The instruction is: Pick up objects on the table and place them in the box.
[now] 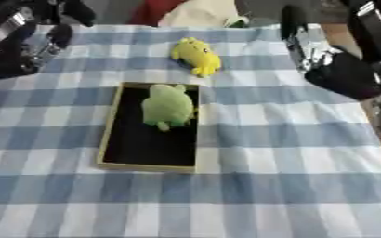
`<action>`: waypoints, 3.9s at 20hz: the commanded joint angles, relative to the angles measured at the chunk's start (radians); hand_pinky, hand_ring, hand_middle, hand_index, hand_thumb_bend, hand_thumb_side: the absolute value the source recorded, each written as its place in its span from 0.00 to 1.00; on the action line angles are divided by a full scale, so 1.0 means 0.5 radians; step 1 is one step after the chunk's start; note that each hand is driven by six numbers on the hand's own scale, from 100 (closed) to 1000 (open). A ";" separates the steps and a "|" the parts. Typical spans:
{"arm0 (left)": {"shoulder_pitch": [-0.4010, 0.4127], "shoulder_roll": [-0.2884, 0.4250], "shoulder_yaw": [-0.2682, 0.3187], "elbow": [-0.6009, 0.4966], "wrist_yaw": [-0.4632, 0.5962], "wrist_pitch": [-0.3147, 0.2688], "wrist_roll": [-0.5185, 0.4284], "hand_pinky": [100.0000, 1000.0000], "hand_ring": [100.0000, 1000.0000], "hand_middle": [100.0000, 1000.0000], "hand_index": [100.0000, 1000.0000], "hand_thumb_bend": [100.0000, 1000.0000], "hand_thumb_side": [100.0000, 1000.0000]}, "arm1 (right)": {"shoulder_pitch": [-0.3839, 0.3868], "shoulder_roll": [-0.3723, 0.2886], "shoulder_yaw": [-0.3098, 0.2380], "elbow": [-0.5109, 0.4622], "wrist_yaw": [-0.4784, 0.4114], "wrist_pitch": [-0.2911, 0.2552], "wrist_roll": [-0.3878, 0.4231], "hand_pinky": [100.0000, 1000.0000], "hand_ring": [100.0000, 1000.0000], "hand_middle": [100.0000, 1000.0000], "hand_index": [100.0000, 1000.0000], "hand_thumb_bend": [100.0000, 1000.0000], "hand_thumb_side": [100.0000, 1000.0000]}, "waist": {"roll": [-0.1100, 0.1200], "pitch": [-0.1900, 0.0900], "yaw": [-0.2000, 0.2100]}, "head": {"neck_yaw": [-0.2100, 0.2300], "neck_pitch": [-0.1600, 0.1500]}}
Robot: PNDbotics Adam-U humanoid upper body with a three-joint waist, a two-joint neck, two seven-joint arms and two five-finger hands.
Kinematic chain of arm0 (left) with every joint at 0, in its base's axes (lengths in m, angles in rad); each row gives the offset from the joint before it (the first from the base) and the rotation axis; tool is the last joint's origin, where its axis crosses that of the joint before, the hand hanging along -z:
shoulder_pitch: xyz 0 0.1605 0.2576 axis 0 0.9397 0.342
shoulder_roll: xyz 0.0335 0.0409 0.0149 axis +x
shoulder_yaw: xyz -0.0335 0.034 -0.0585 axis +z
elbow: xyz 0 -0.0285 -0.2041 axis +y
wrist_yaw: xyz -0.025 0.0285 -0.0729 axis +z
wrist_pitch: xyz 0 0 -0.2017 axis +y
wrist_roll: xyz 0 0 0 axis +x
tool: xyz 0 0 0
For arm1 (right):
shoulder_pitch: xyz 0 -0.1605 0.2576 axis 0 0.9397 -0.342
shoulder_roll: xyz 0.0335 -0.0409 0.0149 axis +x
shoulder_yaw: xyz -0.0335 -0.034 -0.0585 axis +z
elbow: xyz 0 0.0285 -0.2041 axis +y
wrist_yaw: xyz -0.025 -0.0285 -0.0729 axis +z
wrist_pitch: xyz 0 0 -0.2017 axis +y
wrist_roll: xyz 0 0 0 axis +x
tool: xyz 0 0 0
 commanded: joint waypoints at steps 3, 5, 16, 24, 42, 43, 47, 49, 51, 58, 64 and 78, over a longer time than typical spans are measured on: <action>0.109 0.008 0.106 -0.242 0.165 0.119 -0.060 0.93 0.69 0.67 0.96 0.00 0.82 | -0.226 -0.036 0.061 0.271 0.092 0.039 0.243 0.79 0.74 0.77 0.91 0.00 0.68 | -0.022 -0.034 0.038 | -0.045 -0.036; 0.147 -0.019 0.117 -0.281 0.182 0.150 -0.092 0.94 0.69 0.67 0.96 0.00 0.83 | -0.307 0.026 0.075 0.423 0.155 0.049 0.346 0.81 0.76 0.80 0.95 0.00 0.70 | -0.031 -0.034 0.054 | -0.056 -0.039; 0.238 -0.184 0.102 -0.383 0.213 0.238 -0.349 0.95 0.69 0.67 0.98 0.00 0.86 | -0.778 0.478 -0.039 1.376 0.638 0.029 0.758 0.83 0.81 0.86 0.96 0.26 0.66 | -0.066 -0.029 0.147 | -0.135 -0.054; 0.263 -0.270 0.076 -0.416 0.257 0.255 -0.495 0.96 0.68 0.66 0.98 0.00 0.88 | -0.954 0.689 -0.175 1.862 0.976 0.028 0.725 0.83 0.81 0.86 0.97 0.33 0.68 | -0.079 -0.026 0.236 | -0.213 -0.070; 0.308 -0.343 0.065 -0.361 0.181 0.274 -0.605 0.97 0.68 0.66 0.99 0.01 0.92 | -0.976 0.884 -0.265 2.222 1.413 0.239 0.684 0.83 0.80 0.87 0.96 0.37 0.75 | -0.091 -0.009 0.276 | -0.269 -0.081; 0.308 -0.346 0.064 -0.359 0.178 0.274 -0.608 0.97 0.68 0.66 0.99 0.01 0.93 | -0.972 0.892 -0.259 2.222 1.417 0.234 0.691 0.83 0.80 0.87 0.96 0.37 0.75 | -0.090 -0.007 0.276 | -0.269 -0.080; 0.308 -0.356 0.060 -0.358 0.172 0.273 -0.614 0.97 0.68 0.66 0.99 0.01 0.93 | -0.959 0.918 -0.250 2.247 1.472 0.238 0.726 0.82 0.80 0.85 0.94 0.30 0.67 | -0.088 -0.001 0.283 | -0.275 -0.083; 0.308 -0.360 0.059 -0.359 0.173 0.273 -0.616 0.97 0.68 0.66 0.99 0.01 0.93 | -0.952 0.927 -0.254 2.257 1.503 0.244 0.720 0.82 0.79 0.84 0.93 0.28 0.65 | -0.086 0.001 0.286 | -0.278 -0.086; 0.312 -0.362 0.057 -0.358 0.170 0.275 -0.618 0.97 0.68 0.66 0.99 0.01 0.93 | -0.947 0.934 -0.259 2.267 1.526 0.248 0.704 0.82 0.78 0.81 0.90 0.22 0.61 | -0.086 0.003 0.286 | -0.281 -0.088; 0.320 -0.365 0.052 -0.353 0.162 0.276 -0.625 0.97 0.68 0.66 0.99 0.01 0.94 | -0.931 0.923 -0.276 2.227 1.594 0.244 0.403 0.77 0.65 0.50 0.60 0.06 0.46 | -0.085 0.007 0.285 | -0.283 -0.093; 0.338 -0.360 0.059 -0.347 0.158 0.276 -0.621 0.97 0.68 0.66 0.99 0.01 0.94 | -0.932 0.871 -0.264 2.115 1.544 0.262 0.043 0.73 0.57 0.38 0.49 0.00 0.39 | -0.088 0.000 0.268 | -0.276 -0.092; 0.419 -0.316 0.218 -0.321 0.141 0.292 -0.439 0.97 0.67 0.65 0.99 0.00 0.91 | -0.847 0.584 0.051 1.591 1.175 0.071 0.051 0.73 0.57 0.39 0.49 0.00 0.37 | -0.084 -0.035 0.141 | -0.208 -0.093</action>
